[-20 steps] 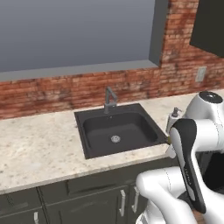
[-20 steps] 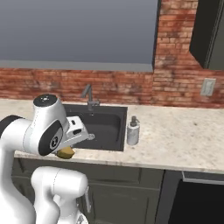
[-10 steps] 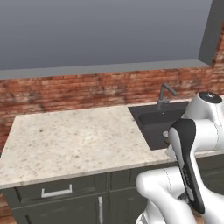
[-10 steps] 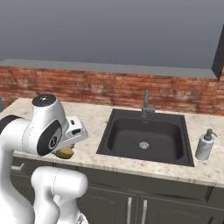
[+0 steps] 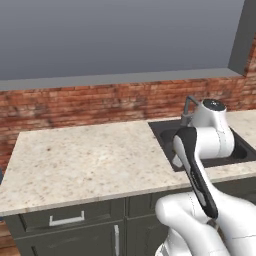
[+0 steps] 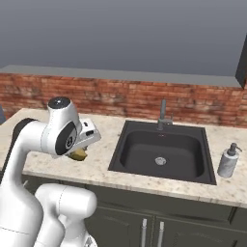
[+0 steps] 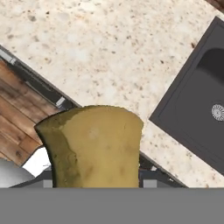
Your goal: Restock the sink supplies by placing the sponge and soap dispenser on the counter and next to the sink. Make sure the soap dispenser is upright.
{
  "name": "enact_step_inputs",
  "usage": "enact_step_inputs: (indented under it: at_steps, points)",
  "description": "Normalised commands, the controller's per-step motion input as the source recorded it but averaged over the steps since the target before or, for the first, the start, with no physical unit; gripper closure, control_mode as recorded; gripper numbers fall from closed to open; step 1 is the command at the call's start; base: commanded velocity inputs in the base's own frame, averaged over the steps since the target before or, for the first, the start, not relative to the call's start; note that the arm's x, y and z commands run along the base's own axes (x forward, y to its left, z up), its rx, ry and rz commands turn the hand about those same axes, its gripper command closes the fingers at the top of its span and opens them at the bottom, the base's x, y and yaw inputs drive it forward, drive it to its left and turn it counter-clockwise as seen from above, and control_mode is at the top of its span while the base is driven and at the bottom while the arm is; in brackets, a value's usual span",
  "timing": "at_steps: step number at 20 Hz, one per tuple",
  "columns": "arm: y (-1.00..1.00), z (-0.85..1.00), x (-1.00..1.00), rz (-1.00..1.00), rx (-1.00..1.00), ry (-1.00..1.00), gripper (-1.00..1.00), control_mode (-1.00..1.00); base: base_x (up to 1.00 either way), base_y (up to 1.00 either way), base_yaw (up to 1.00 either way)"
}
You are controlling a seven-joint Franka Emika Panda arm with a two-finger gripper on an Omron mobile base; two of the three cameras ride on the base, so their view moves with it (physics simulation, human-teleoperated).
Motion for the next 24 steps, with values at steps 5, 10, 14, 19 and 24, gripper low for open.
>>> enact_step_inputs:
  at_steps: [5,10,14,19,24]
  points:
    - [0.11,-0.56,0.72,0.0,0.0,0.0,1.0,-1.0,0.0,0.0,0.0]
    - [0.06,-0.47,0.7,0.0,0.0,0.0,1.0,-1.0,0.0,0.0,0.0]
    - [0.01,-0.44,0.63,0.0,0.0,0.0,1.0,-1.0,0.0,0.0,0.0]
    - [0.0,-0.38,0.43,0.0,0.0,0.0,1.0,-1.0,0.0,0.0,0.0]
    - [0.0,-0.25,0.28,0.0,0.0,0.0,1.0,-1.0,0.0,0.0,0.0]
